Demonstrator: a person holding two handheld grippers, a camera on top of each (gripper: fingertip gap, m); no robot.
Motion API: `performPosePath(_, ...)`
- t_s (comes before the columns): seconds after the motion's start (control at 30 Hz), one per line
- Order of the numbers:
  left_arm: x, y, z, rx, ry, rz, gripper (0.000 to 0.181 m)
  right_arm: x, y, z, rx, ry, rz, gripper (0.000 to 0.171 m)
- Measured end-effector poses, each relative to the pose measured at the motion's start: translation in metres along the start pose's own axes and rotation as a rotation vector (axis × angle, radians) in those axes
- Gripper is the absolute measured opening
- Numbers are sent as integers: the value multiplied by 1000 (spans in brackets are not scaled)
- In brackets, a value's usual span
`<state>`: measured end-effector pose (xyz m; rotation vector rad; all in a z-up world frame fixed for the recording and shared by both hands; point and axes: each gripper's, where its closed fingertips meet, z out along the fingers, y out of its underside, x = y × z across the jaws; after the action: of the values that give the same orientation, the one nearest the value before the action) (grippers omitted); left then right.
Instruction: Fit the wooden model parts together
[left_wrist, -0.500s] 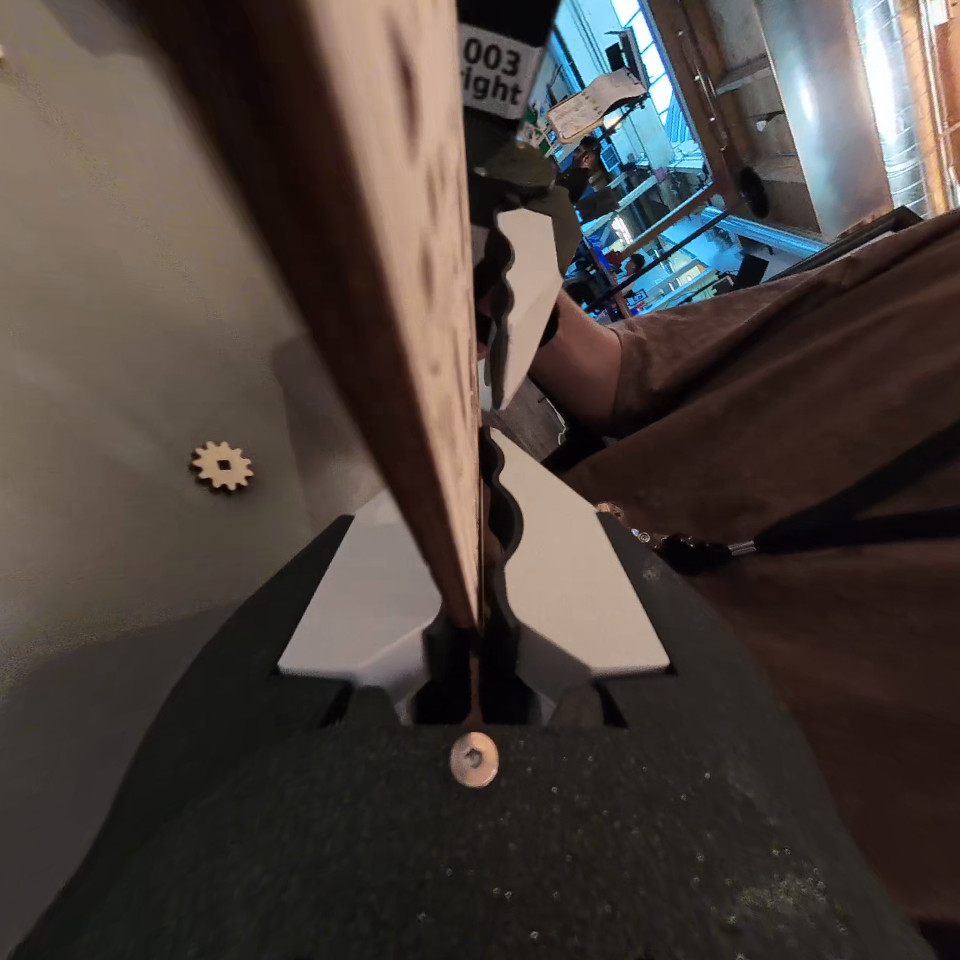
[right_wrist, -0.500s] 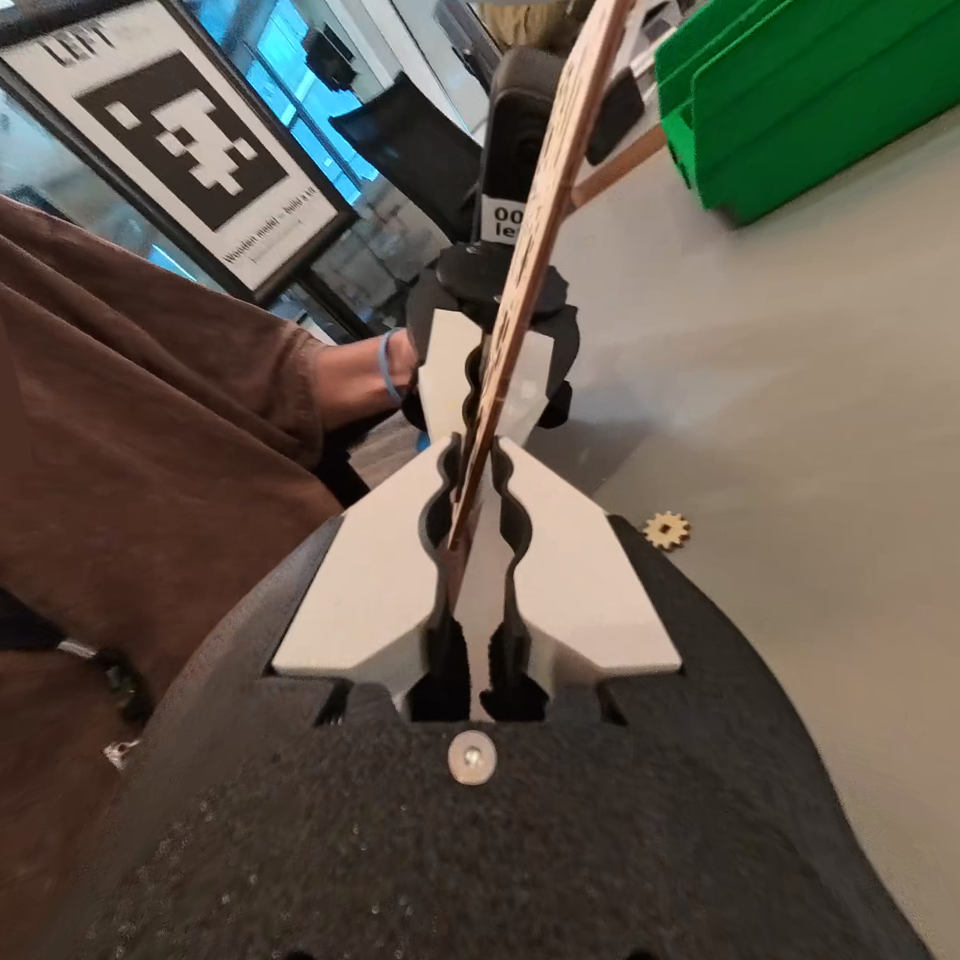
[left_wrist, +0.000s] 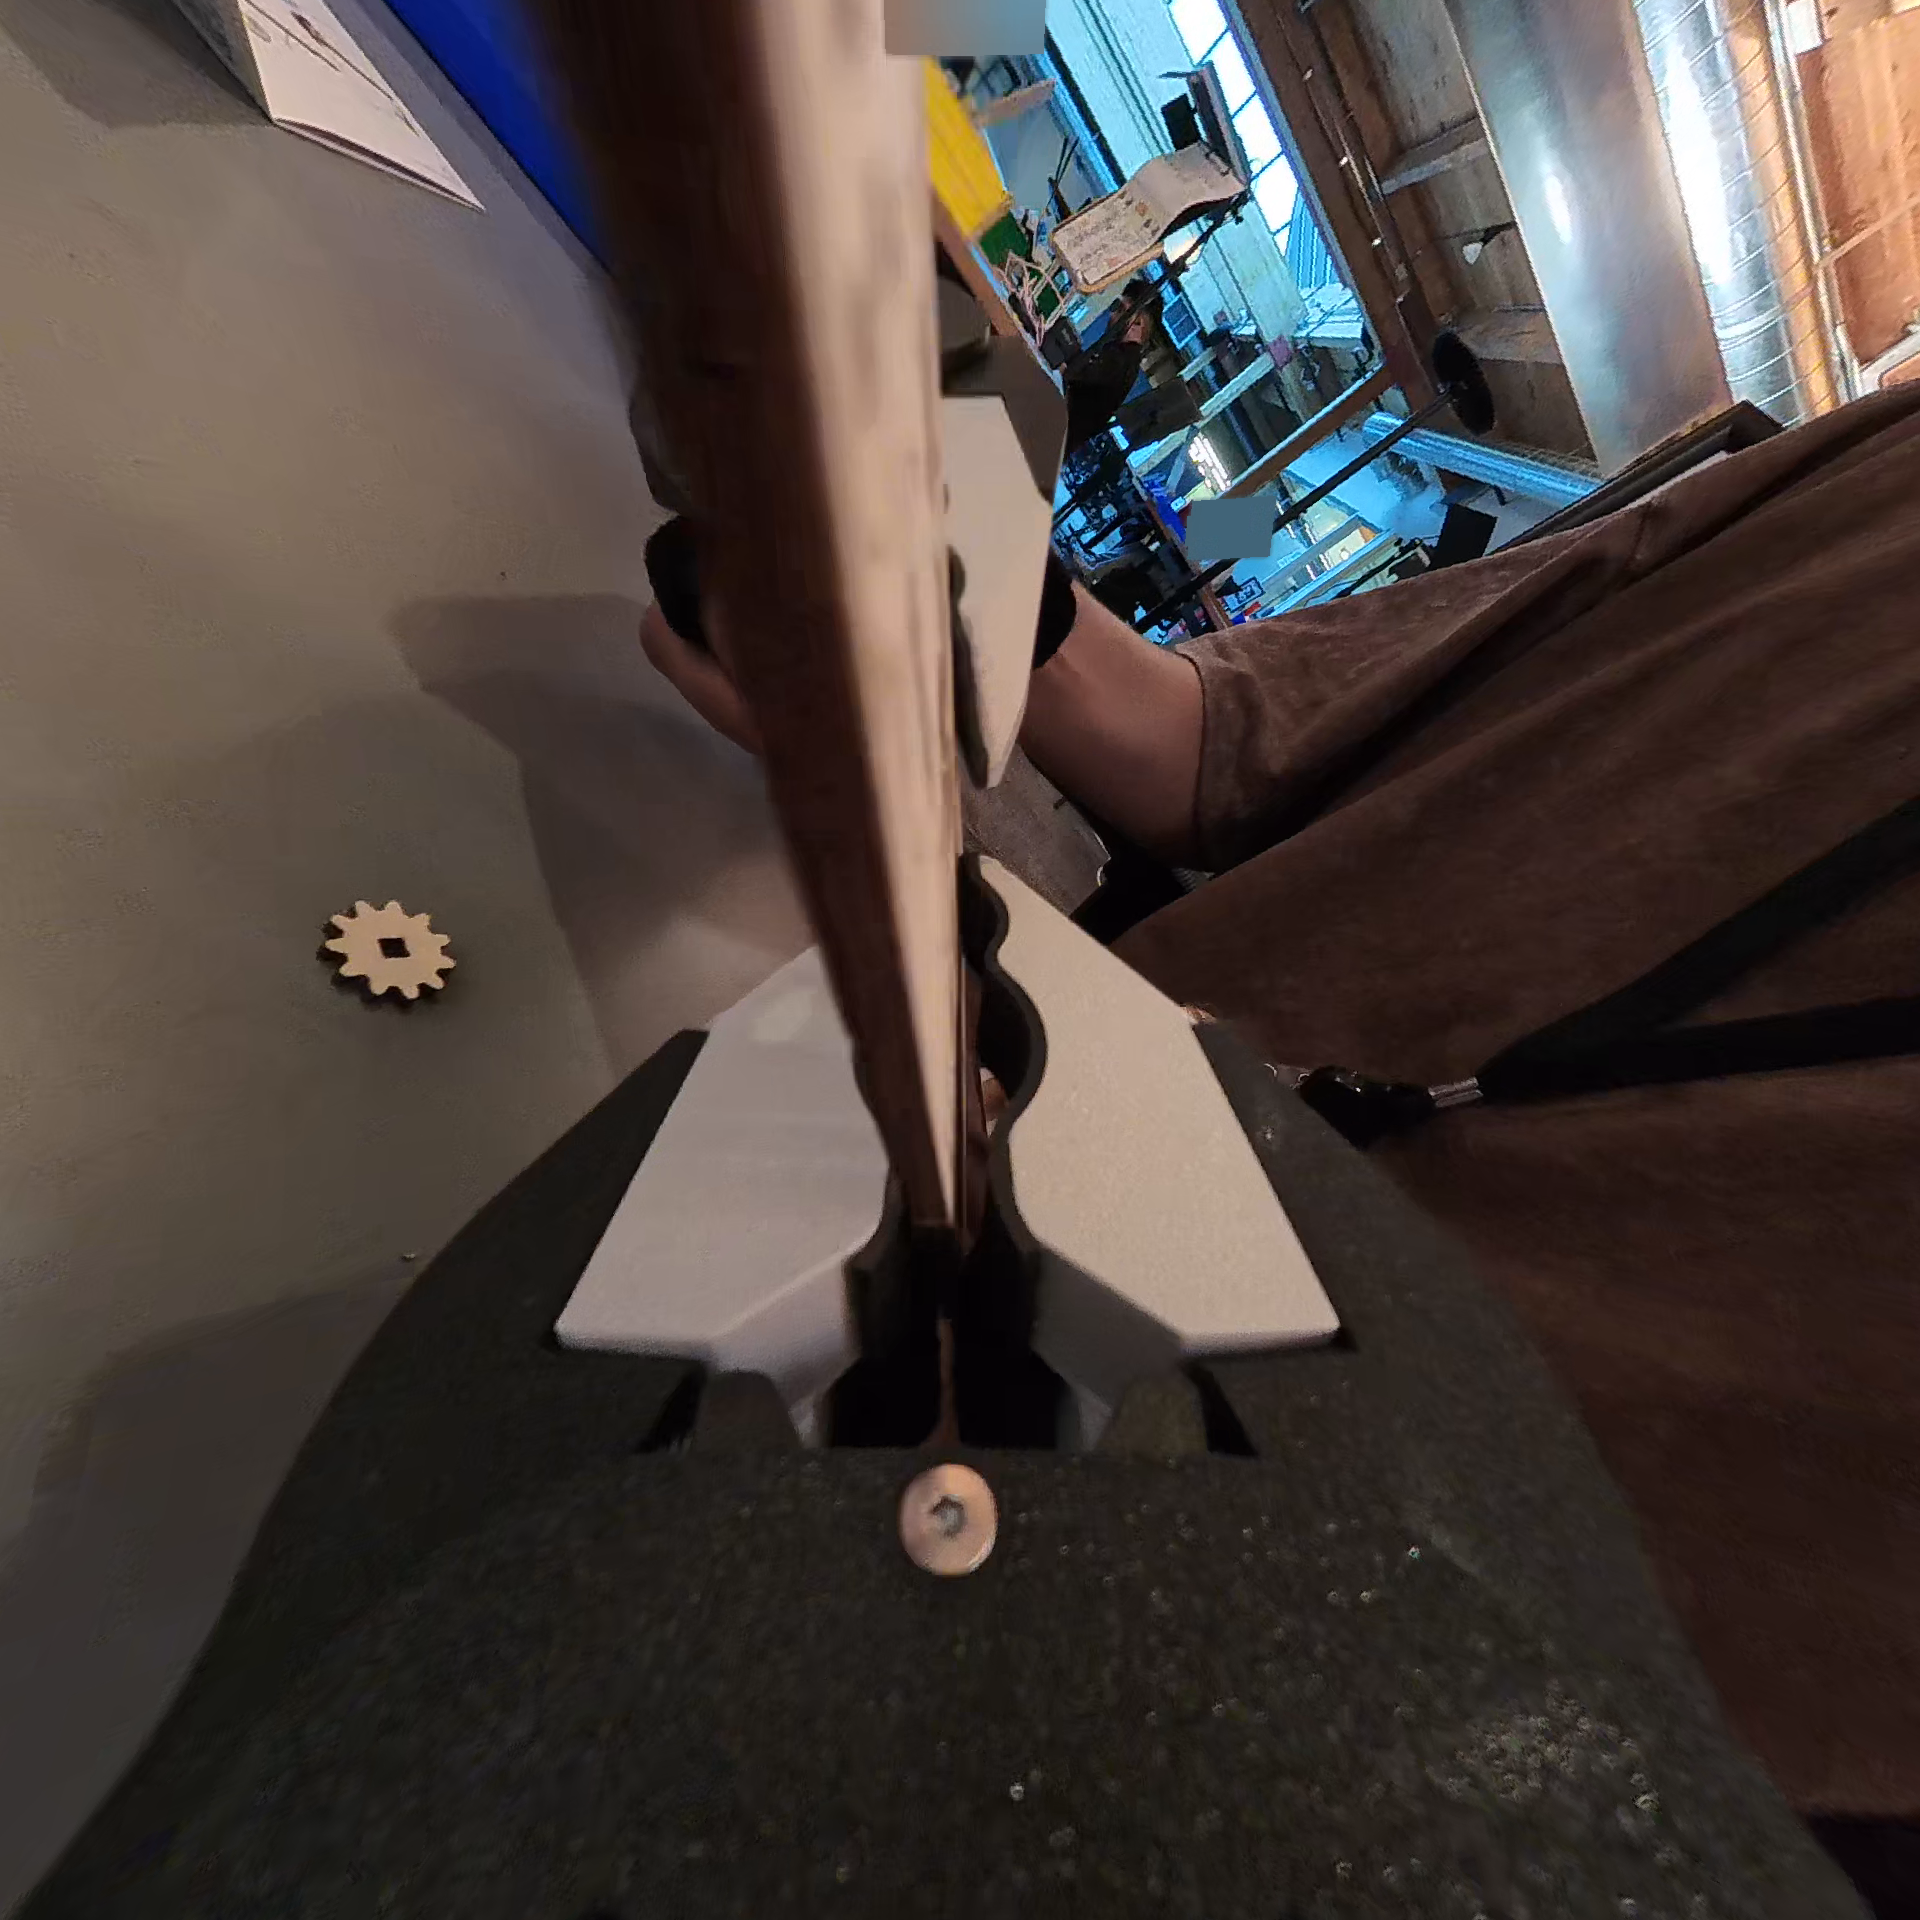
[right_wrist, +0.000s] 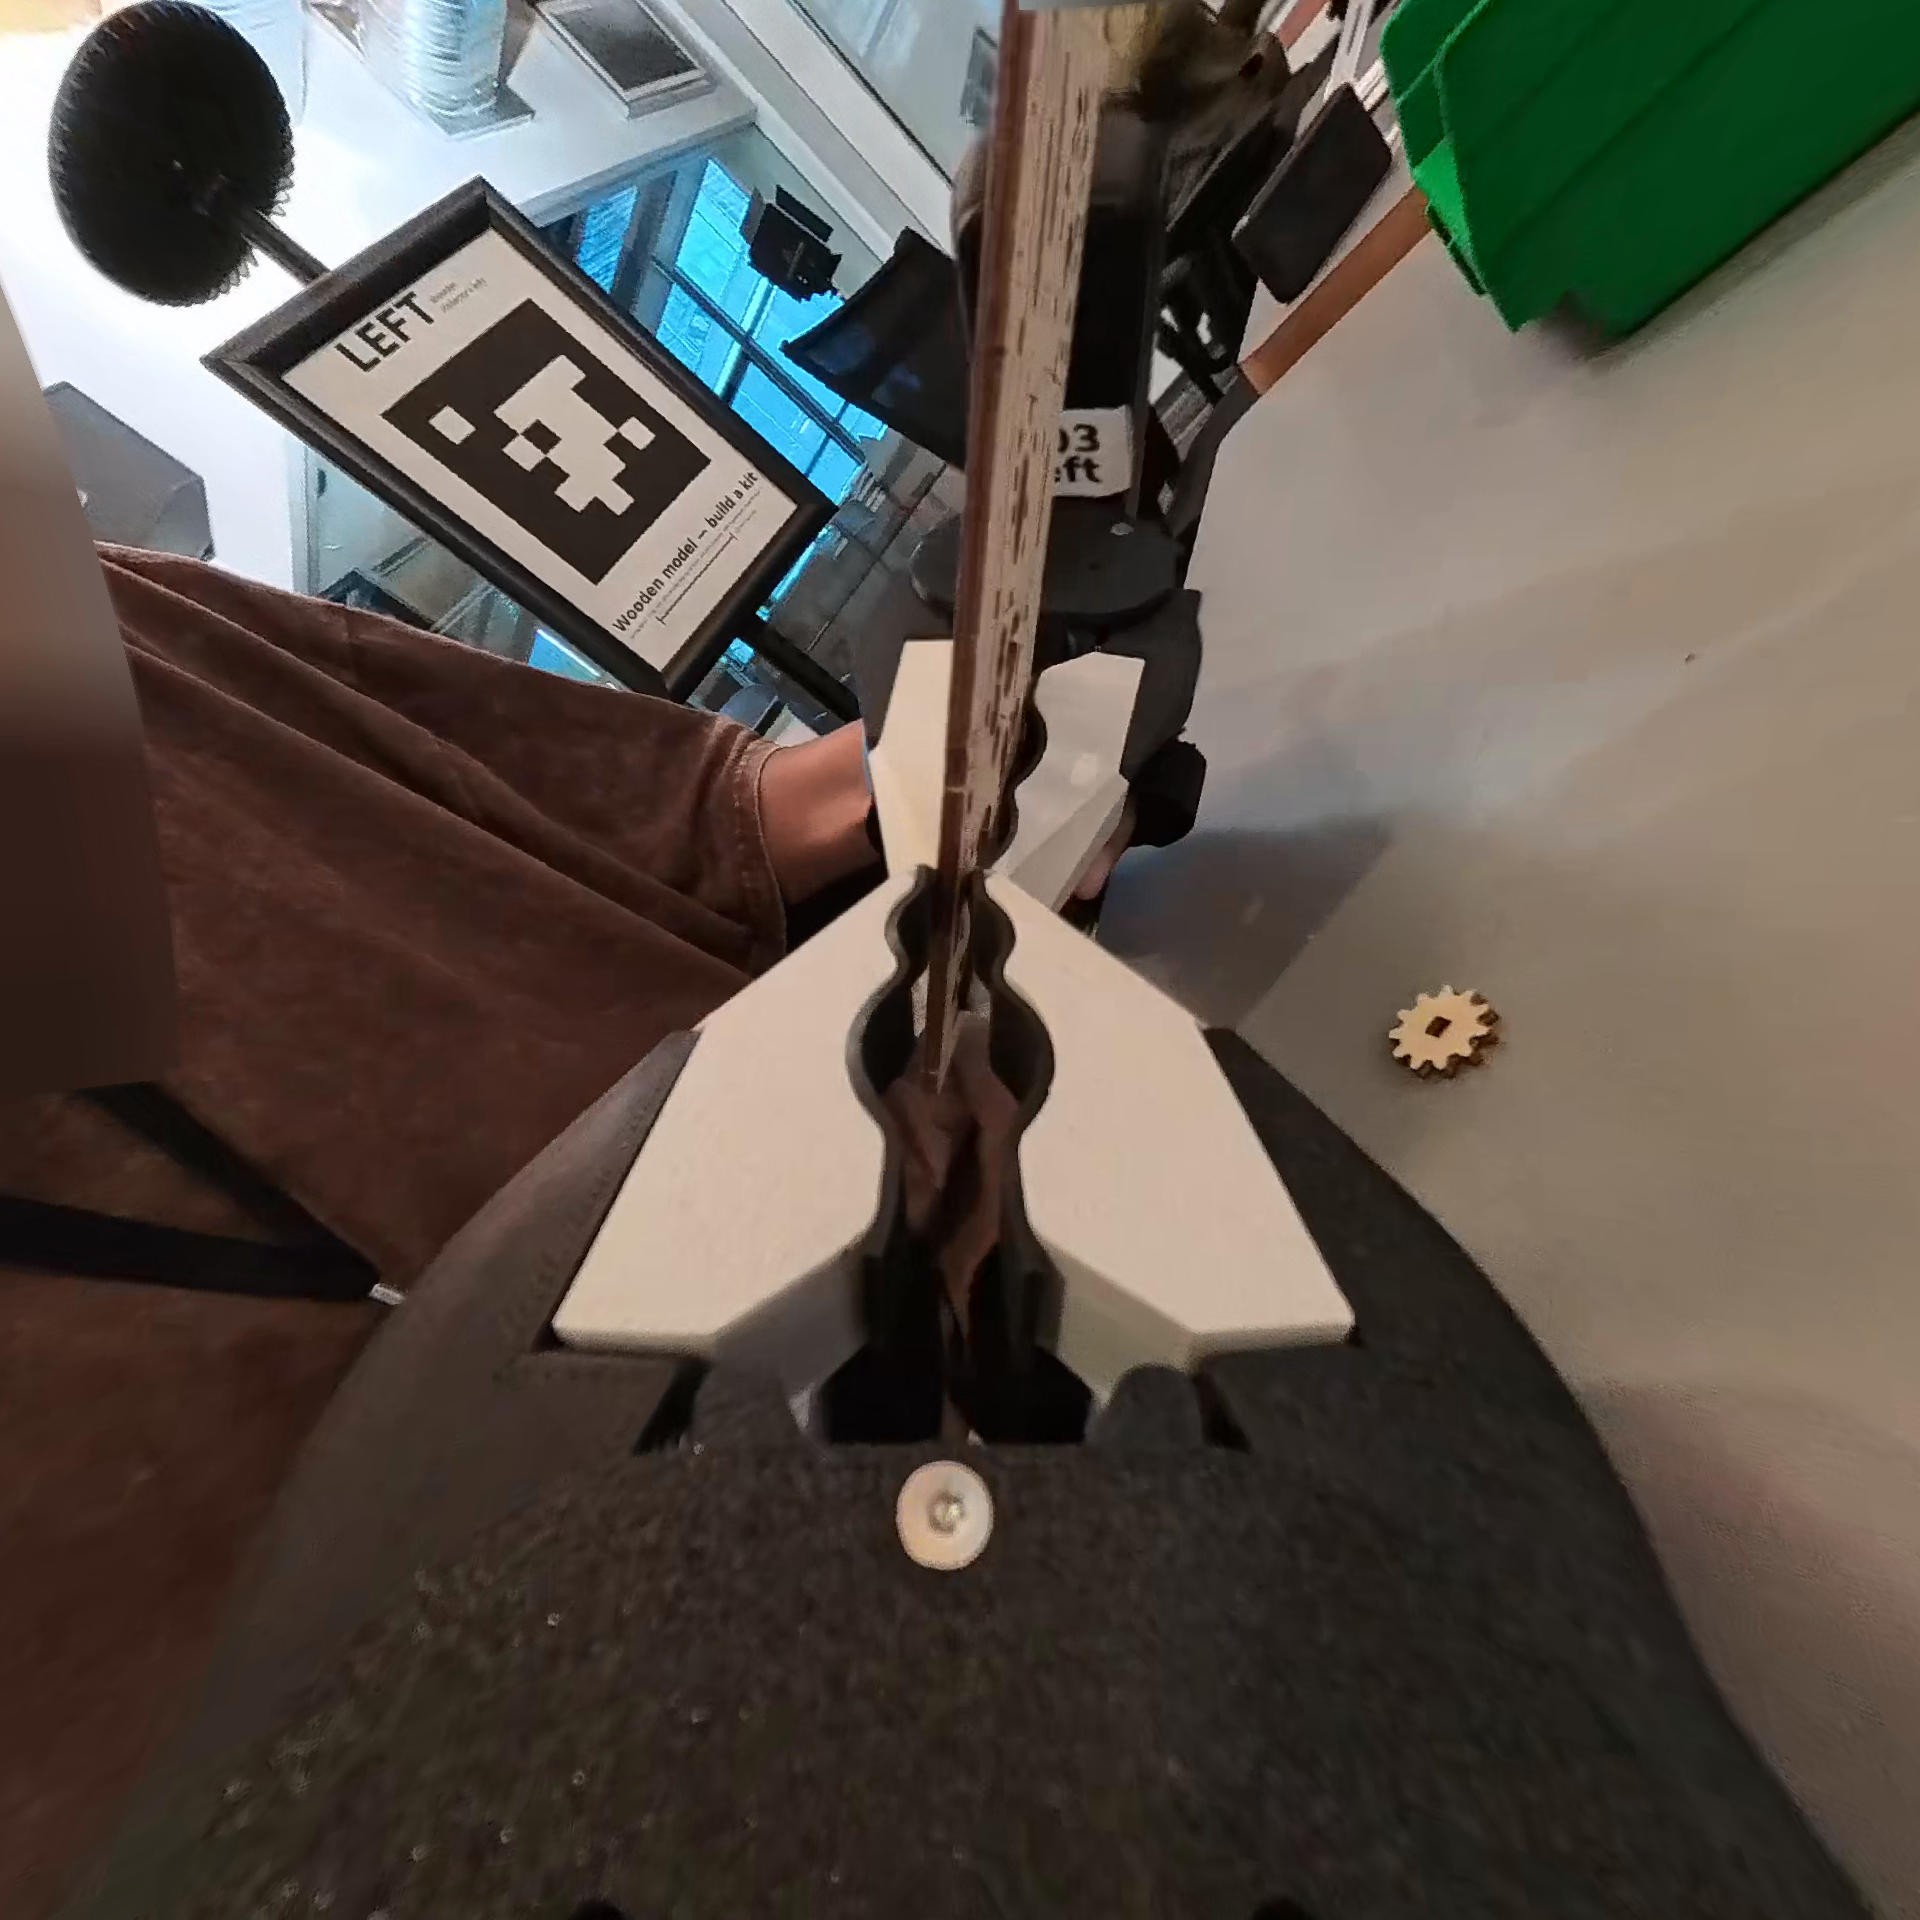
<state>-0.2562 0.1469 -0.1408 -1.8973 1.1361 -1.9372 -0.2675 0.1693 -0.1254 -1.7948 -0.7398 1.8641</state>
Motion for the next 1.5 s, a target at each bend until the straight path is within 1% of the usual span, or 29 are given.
performPosePath(0.3, -4, 1, 0, -3, -7, -20, 2, 4, 2, -1, -21, -9, 71, 5)
performPosePath(0.53, 8, -3, 1, 24, 102, -60, 2, -7, -1, -1, 6, -186, 270, 6)
performPosePath(0.57, 8, -2, 2, 20, 96, -60, 2, -5, -1, -1, 1, -183, 284, 6)
performPosePath(0.67, -3, -1, 0, 21, 46, -74, 2, 5, -1, 0, 2, -98, 224, 6)
performPosePath(0.73, -8, 2, 0, 7, 15, -73, 1, 11, 3, -2, -31, -26, 167, 5)
performPosePath(0.77, -8, 3, 1, 2, 14, -74, 1, 10, 4, -2, -40, -21, 152, 5)
performPosePath(1.13, -7, 3, 2, 1, 7, -63, 2, 9, 9, -2, -70, -10, 143, 4)
performPosePath(1.27, -3, 1, 2, 6, 34, -48, 1, 4, 8, -2, -64, -74, 218, 5)
performPosePath(1.33, 1, -2, 2, 24, 55, -47, 2, -1, 3, -2, -32, -122, 244, 5)
performPosePath(1.4, -5, -2, 0, 20, 24, -51, 2, 7, 5, -2, -25, -102, 265, 5)
performPosePath(1.5, -9, -3, -4, 34, 11, -66, 1, 11, 1, 0, 4, -73, 225, 5)
